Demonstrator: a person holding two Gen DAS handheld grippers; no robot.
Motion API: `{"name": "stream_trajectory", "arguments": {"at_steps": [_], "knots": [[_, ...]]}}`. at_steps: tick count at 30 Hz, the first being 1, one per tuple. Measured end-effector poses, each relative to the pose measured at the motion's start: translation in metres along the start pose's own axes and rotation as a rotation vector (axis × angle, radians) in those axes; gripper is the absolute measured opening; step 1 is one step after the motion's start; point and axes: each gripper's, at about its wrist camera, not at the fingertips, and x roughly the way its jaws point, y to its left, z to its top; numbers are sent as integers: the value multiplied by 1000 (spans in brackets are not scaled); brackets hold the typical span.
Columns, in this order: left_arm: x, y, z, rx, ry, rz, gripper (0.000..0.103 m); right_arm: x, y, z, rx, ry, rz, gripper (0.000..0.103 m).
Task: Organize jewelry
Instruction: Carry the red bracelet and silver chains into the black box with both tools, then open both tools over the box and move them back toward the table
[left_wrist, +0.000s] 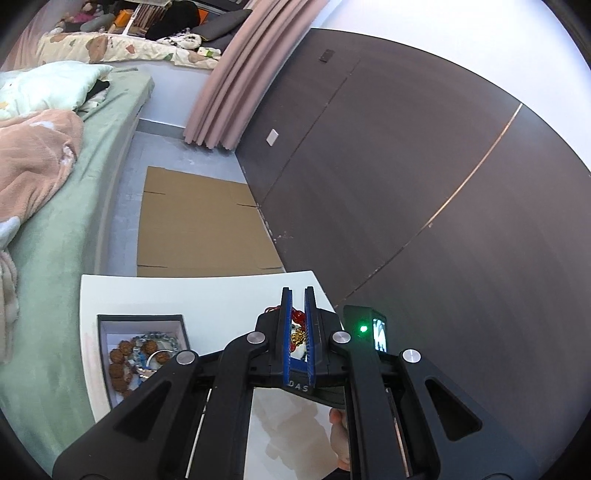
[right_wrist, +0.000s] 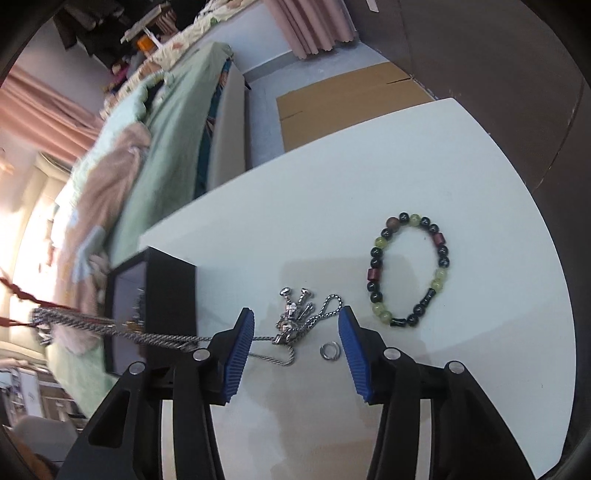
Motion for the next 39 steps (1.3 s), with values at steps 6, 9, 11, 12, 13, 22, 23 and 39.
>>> {"name": "stream_trajectory", "arguments": {"at_steps": [6,9,11,12,13,22,23,39], "knots": [[-4,19,1,-33,-1,27,7,21,19,-6,-54,42,-68,31],[-12,28,2,-48,-15,38,7,22,22,-7,-76,28,-107,15],[-20,33,2,-58,-28,46,7,20,19,-5,-57,19,-85,15],[-23,35,2,-62,-33,50,7,16,18,-5,-52,5,-77,15],[-26,37,1,-65,-37,55,7,13,18,-5,-50,-6,-72,15],[-42,65,-4,-103,-46,108,7,-37,26,-8,-25,-143,62,15],[-41,68,-6,-108,-42,118,7,-41,26,-8,-27,-155,74,15],[-25,113,-27,-197,18,217,58,-132,116,-14,-194,-342,236,15]]}}
